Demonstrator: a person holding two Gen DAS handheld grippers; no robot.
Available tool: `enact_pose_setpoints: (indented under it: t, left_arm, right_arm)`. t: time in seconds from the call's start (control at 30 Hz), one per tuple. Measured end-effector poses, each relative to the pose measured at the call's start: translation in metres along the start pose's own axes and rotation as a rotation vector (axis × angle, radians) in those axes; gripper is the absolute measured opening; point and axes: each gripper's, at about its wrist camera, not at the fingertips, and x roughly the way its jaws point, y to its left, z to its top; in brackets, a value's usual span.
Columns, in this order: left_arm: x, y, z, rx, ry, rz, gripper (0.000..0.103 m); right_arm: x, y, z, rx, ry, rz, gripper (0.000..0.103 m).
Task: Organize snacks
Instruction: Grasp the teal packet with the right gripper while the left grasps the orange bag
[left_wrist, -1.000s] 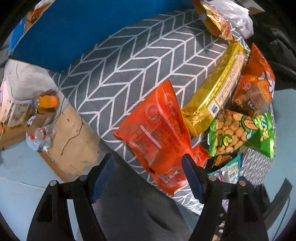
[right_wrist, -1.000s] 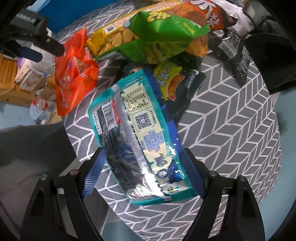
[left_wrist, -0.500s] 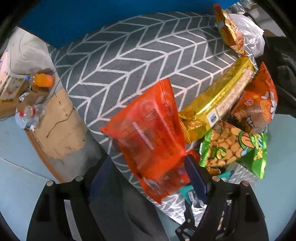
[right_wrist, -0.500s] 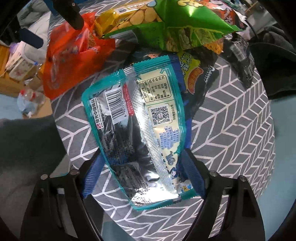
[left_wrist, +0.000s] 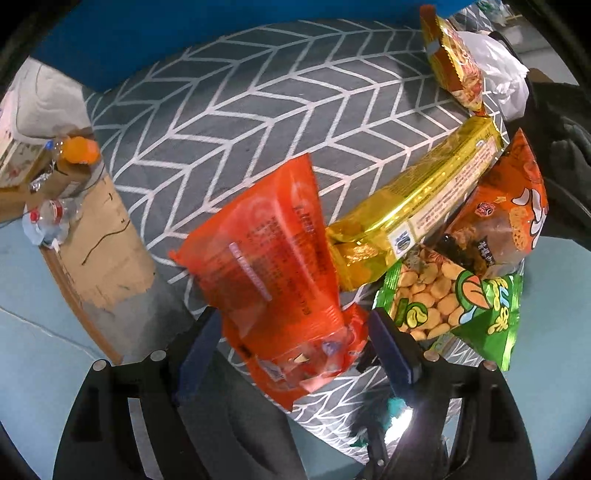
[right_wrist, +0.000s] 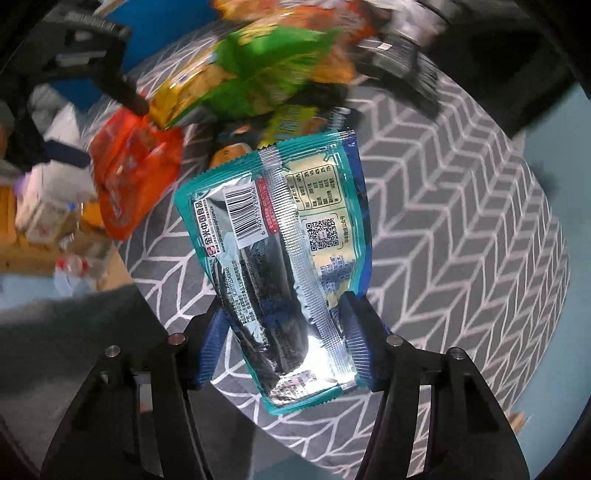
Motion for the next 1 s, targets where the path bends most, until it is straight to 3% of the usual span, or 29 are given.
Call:
enact_pose_setpoints:
  t: [0.27,0.43,0.57,0.6,0.67,0.87,0.97,1.0]
  left_arm:
    - [0.013,-0.005,0.009,0.024,0.001,0.037,0.086]
    - [0.025,-0.002,0.005,0.078,-0.002,0.047,0.077]
    - [0.023,-0.001,0.002,0.140,-0.032,0.066,0.068]
    - [0.022,0.000,0.001,0.150,-0.037,0.074,0.059]
    - [0.020,-0.002,0.000,0.175,-0.040,0.075,0.057]
    - [0.015,0.001,-0.002,0.239,-0.052,0.072,0.051]
    - [0.013,0.001,-0.004,0.263,-0.053,0.082,0.050]
    - [0.011,-0.001,-0.005,0.269,-0.053,0.084,0.049]
  right_arm:
    - [-0.011,-0.024,-0.010,0.241,-0.045,0.073,0.058]
    - [-0.023,-0.031,-0.005,0.285,-0.073,0.087,0.057]
    - [-0.045,-0.049,0.008,0.289,-0.087,0.095,0.046]
    - [-0.047,-0.051,0.011,0.289,-0.090,0.099,0.041]
    - [-0.051,-0.057,0.022,0.286,-0.086,0.099,0.030]
    - [-0.034,-0.062,0.032,0.346,-0.066,0.146,0.030]
    - [-0.031,-0.065,0.036,0.369,-0.067,0.163,0.041]
    - [-0.028,-0.065,0.038,0.377,-0.056,0.160,0.051]
